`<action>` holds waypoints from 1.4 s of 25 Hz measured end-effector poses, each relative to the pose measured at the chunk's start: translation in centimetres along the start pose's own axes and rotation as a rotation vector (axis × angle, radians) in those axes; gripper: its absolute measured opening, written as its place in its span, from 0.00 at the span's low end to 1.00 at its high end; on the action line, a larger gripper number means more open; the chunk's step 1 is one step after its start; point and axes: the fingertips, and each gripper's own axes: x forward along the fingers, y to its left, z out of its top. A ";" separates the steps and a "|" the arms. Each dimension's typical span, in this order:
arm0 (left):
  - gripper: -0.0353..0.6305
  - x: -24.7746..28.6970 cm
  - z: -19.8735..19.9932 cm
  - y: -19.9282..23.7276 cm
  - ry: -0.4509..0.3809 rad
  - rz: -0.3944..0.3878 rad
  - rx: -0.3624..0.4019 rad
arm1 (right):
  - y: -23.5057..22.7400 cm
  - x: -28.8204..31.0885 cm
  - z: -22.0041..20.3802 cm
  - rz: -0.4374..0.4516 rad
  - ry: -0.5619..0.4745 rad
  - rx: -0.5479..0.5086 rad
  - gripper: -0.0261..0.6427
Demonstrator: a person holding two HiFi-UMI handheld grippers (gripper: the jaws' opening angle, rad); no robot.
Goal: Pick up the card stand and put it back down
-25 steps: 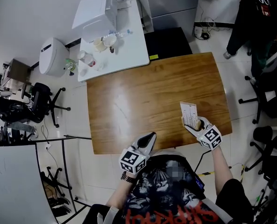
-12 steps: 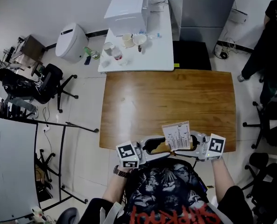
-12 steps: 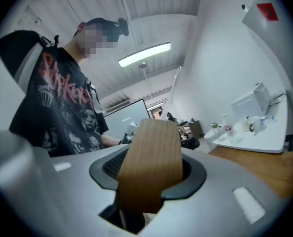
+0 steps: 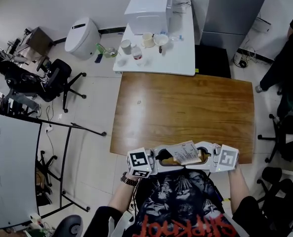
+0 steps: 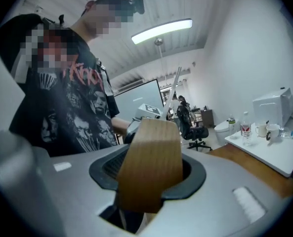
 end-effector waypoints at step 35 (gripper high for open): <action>0.05 -21.2 -8.6 33.2 0.031 0.882 0.097 | -7.9 -8.9 -16.1 -0.802 -0.178 0.721 0.03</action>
